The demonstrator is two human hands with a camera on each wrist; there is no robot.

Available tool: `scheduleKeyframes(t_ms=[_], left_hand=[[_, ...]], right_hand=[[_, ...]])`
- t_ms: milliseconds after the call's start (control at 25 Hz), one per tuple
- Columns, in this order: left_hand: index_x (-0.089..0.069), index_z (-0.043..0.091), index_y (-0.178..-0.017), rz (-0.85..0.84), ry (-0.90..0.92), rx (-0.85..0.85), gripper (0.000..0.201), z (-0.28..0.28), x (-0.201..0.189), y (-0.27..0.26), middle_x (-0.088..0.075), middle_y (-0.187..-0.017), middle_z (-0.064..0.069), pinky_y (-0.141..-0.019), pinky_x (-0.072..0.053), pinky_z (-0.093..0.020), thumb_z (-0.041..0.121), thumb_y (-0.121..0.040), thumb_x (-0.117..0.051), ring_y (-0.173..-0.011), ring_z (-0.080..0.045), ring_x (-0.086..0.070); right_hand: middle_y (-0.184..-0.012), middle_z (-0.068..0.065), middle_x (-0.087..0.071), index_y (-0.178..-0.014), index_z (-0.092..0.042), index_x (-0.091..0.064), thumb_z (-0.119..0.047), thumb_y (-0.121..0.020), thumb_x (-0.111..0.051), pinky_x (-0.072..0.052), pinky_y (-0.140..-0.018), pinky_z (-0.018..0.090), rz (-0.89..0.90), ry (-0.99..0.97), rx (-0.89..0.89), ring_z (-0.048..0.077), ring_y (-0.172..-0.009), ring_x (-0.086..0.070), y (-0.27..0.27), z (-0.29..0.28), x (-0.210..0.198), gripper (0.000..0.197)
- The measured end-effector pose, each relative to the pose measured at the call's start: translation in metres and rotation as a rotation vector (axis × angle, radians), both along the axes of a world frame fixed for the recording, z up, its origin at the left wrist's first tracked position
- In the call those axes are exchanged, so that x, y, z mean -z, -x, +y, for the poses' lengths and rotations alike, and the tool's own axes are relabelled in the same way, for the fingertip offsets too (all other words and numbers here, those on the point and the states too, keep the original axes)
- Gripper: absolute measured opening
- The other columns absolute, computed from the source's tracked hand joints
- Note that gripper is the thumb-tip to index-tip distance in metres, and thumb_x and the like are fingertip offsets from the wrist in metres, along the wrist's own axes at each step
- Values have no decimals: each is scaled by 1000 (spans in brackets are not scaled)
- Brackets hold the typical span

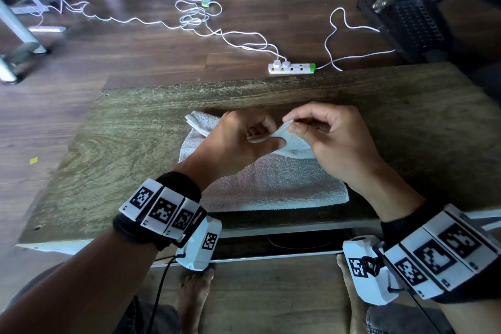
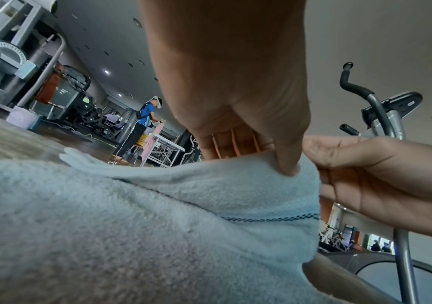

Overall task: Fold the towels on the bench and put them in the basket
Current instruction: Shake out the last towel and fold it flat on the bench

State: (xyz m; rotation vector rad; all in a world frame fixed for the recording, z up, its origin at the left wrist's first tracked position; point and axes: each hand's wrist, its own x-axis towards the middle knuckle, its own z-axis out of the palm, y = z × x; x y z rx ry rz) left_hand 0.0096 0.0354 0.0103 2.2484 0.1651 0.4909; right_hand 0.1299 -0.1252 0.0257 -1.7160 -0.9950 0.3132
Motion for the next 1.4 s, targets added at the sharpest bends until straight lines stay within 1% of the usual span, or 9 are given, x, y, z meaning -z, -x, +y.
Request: scheduleKeyframes(t_ms=[200,360,440,640,800,920,1200,1280,1400], left_hand=[[-65,27,-68,97,-211,-14,21,5,0,22,-60,-64,9,-54,-38,-23,28,-86,-75,-56,-7,-51],[-75,14,-99,216,-293,-162,21,22,5,43,-75,-95,1,-65,-56,-25,32,-88,-71,-74,-11,-68],[-75,12,-103,226,-284,-270,21,30,3,61,-73,-86,2,-54,-47,-11,26,-87,-72,-63,-7,-62],[-76,18,-104,230,-245,-412,21,45,-19,109,-69,-76,11,-58,-50,-27,28,-86,-73,-63,-14,-63],[-75,17,-109,150,-252,-383,20,38,-40,130,-69,-98,9,-74,-55,-24,19,-90,-69,-80,-10,-67],[-71,8,-117,175,-302,-334,25,28,-51,138,-66,-106,10,-69,-41,2,17,-96,-61,-83,9,-61],[-71,12,-115,99,-168,-282,23,21,-55,150,-65,-72,37,-59,-42,-8,10,-94,-63,-59,12,-55],[-71,16,-116,77,-149,-246,24,21,-54,152,-74,-77,19,-56,-47,-15,15,-93,-65,-56,3,-57],[-70,34,-116,46,-100,-227,27,29,-50,149,-64,-77,-34,-52,-50,-54,41,-91,-64,-55,-43,-54]], right_hand=[[-91,-11,-74,-97,-15,-76,-5,-90,-68,-46,-76,10,-65,-101,-4,0,-84,-66,5,-6,-9,15],[-87,-15,-71,-97,-21,-73,-6,-92,-65,-44,-73,7,-57,-176,178,-9,-76,-61,-9,-14,-15,18],[-88,-10,-70,-99,-22,-72,-7,-92,-65,-42,-71,4,-57,-198,295,-13,-73,-59,-21,-20,-15,19],[-94,-5,-69,-104,-22,-72,-11,-94,-64,-41,-63,1,6,-108,470,-9,-73,-59,-32,-34,-6,17],[-102,-3,-70,-109,-20,-72,-14,-95,-64,-47,-71,12,47,-56,478,7,-92,-63,-25,-42,-5,17],[-102,-3,-70,-107,-24,-72,-15,-94,-65,-57,-84,32,85,-67,496,12,-95,-65,-22,-49,-7,17],[-98,-1,-70,-105,-22,-73,-12,-94,-65,-55,-84,31,78,-92,477,11,-90,-65,-21,-61,-11,16],[-98,2,-72,-104,-22,-73,-12,-94,-65,-55,-82,31,74,-89,471,13,-87,-65,-22,-63,-10,16],[-96,2,-71,-104,-22,-73,-13,-94,-65,-52,-74,21,53,-66,456,7,-78,-63,-24,-67,-10,15]])
